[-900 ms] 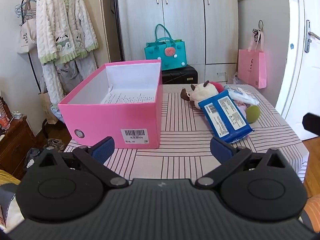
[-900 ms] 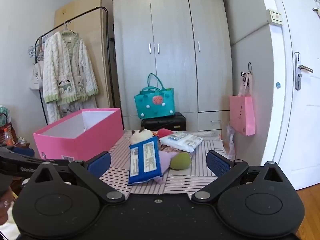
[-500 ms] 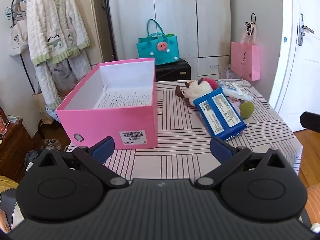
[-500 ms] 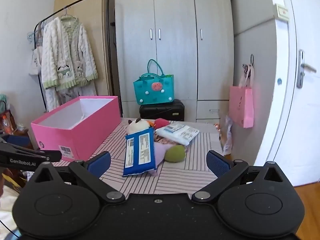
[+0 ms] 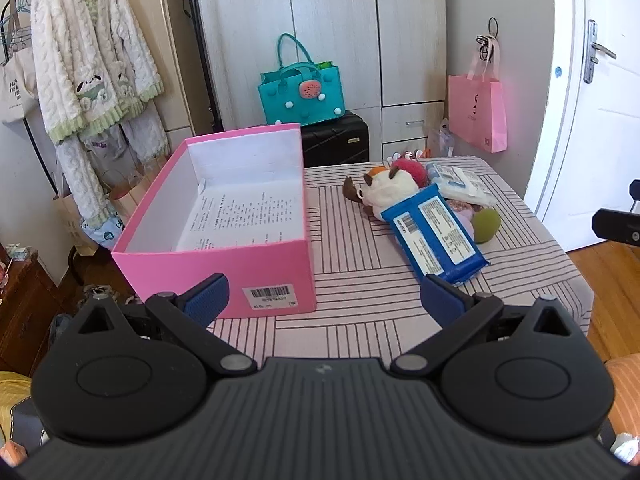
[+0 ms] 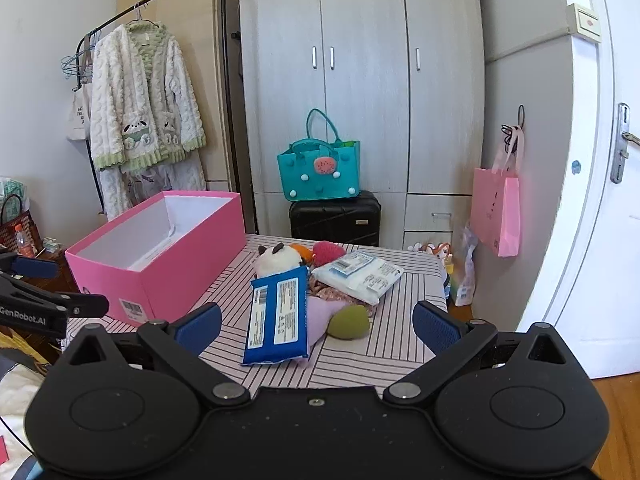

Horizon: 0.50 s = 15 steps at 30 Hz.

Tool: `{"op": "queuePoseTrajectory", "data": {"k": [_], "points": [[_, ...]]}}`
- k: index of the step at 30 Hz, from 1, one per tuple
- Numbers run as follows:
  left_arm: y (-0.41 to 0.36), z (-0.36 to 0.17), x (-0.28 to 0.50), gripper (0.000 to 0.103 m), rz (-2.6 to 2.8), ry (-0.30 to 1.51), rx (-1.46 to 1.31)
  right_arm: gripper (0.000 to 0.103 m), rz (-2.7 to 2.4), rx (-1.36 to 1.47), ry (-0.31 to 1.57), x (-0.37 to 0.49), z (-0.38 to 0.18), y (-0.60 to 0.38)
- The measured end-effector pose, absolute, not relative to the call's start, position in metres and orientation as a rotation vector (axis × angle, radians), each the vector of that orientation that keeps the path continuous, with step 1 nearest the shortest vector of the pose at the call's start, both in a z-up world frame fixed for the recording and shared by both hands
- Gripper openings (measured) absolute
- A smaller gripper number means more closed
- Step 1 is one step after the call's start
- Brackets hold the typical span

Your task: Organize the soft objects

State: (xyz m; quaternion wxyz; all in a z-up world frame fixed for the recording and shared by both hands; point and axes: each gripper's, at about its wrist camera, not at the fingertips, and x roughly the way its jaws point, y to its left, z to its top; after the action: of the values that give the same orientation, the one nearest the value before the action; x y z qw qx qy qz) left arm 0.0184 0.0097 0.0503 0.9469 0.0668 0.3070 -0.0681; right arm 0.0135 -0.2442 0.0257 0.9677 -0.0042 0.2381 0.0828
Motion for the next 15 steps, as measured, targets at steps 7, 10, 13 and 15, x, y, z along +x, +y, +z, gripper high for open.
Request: {"op": "queuePoseTrajectory", "data": {"k": [7, 10, 13, 15], "points": [[0.018, 0.051, 0.027, 0.103, -0.125, 0.649, 0.126, 0.103, 0.208, -0.007, 0.497, 0.022, 0.027, -0.246], [0.017, 0.052, 0.029, 0.103, -0.122, 0.652, 0.122, 0.103, 0.224, 0.002, 0.483, 0.023, 0.027, -0.245], [0.018, 0.052, 0.031, 0.103, -0.115, 0.655, 0.126, 0.103, 0.233, 0.002, 0.487, 0.025, 0.023, -0.243], [0.017, 0.051, 0.032, 0.103, -0.122, 0.666, 0.121, 0.103, 0.225, -0.011, 0.487, 0.025, 0.021, -0.240]]}}
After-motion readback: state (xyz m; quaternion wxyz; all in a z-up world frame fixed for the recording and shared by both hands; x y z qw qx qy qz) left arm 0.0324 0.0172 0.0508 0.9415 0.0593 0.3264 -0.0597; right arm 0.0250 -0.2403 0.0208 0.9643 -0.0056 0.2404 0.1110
